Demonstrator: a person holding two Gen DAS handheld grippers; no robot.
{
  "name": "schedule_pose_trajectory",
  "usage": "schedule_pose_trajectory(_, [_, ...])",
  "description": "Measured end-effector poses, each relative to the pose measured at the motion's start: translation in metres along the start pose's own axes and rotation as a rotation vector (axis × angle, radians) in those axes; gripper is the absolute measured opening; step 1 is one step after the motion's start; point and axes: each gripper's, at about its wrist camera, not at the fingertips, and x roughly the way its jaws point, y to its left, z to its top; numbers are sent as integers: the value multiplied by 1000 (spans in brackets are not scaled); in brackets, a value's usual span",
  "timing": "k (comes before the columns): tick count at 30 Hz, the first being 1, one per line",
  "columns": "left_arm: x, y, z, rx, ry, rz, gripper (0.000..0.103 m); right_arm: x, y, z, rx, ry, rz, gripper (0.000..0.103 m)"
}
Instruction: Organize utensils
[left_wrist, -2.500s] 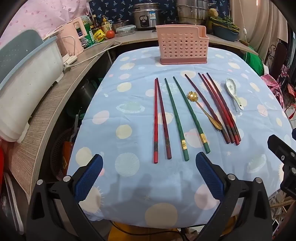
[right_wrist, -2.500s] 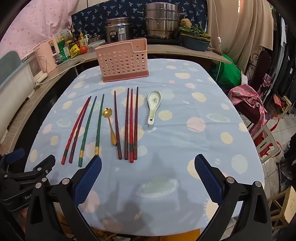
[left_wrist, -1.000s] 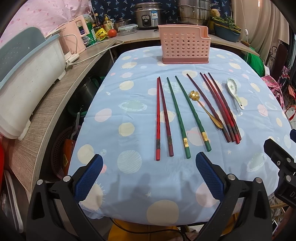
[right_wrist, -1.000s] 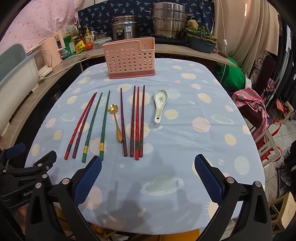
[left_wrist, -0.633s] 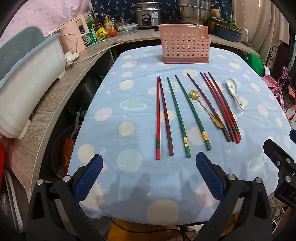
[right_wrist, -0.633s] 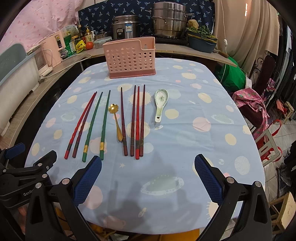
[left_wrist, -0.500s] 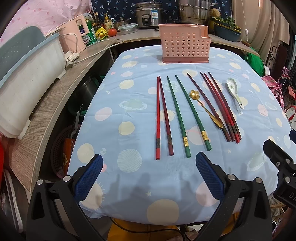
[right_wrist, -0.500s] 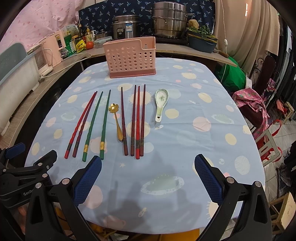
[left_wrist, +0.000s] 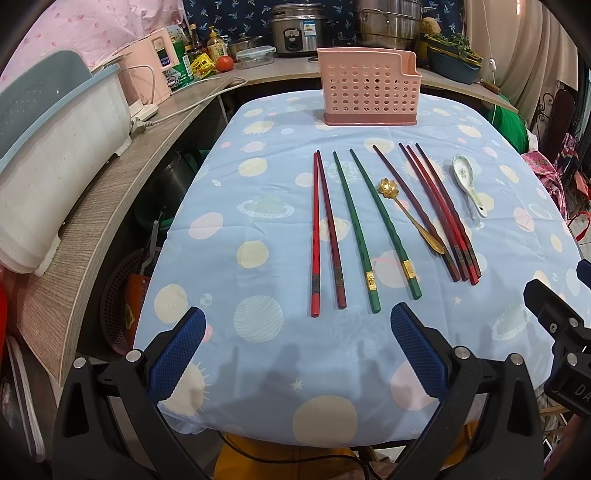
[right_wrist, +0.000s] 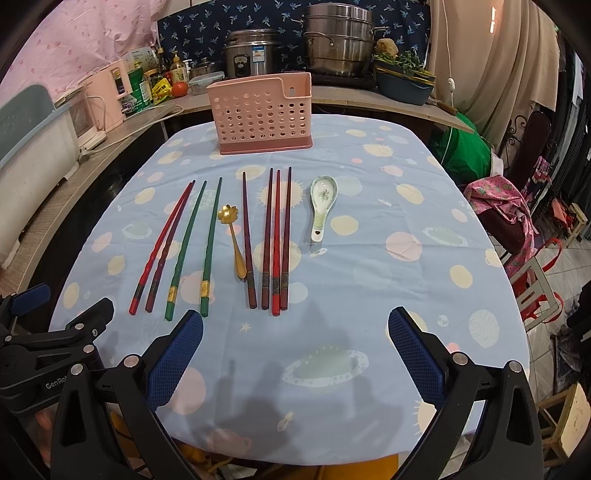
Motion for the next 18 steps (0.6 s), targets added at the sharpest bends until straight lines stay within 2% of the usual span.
schedule_pose_trajectory(18, [-2, 2, -2, -1, 1, -2, 96, 0, 1, -1, 0, -1, -2, 96])
